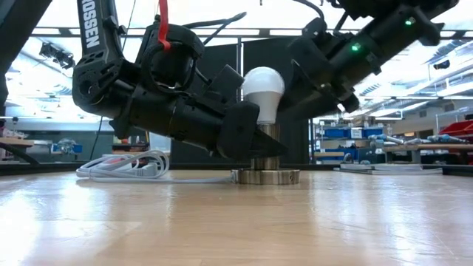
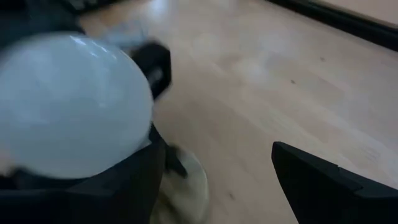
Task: Screw lightbulb
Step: Insert the lightbulb into the lamp holder
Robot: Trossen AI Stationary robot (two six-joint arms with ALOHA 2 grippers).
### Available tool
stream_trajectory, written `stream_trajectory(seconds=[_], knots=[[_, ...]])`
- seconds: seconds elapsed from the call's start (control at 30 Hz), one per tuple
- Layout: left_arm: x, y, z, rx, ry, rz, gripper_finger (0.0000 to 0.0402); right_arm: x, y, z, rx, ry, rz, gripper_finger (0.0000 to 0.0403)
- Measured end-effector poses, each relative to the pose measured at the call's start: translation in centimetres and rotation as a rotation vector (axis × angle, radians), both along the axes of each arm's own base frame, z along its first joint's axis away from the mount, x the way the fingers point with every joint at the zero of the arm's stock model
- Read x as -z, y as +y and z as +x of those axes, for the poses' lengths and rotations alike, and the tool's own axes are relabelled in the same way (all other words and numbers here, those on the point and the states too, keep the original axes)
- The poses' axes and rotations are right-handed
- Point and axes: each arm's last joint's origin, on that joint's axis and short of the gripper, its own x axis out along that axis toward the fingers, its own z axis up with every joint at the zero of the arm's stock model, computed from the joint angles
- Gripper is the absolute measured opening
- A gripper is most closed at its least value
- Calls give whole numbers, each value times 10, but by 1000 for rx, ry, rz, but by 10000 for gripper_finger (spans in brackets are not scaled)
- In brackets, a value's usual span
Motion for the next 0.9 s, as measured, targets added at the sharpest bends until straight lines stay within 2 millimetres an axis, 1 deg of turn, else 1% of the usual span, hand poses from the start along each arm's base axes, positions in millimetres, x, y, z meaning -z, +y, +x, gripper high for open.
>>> stream_trajectory(seconds=[0.23, 0.43, 0.6, 0.7, 0.8, 0.83, 0.9], knots=[[0, 0, 0, 0, 0, -1, 190, 0, -6, 2, -13, 10, 7, 309], [0, 0, 0, 0, 2, 0, 190, 3, 6, -4, -22, 53, -30, 309], [0, 0, 0, 0, 2, 0, 190, 4, 8, -8, -25, 91, -49, 309], [0, 0, 0, 0, 2, 0, 190, 2, 13, -10, -116, 118, -38, 309], [0, 0, 0, 8, 5, 9, 190, 0, 19, -7, -275, 133, -78, 309], [0, 0, 0, 18, 8, 17, 190, -1, 21, -6, -330, 115, -90, 309], [0, 0, 0, 37, 11, 23, 190, 1, 19, -4, -409, 61, -90, 309]])
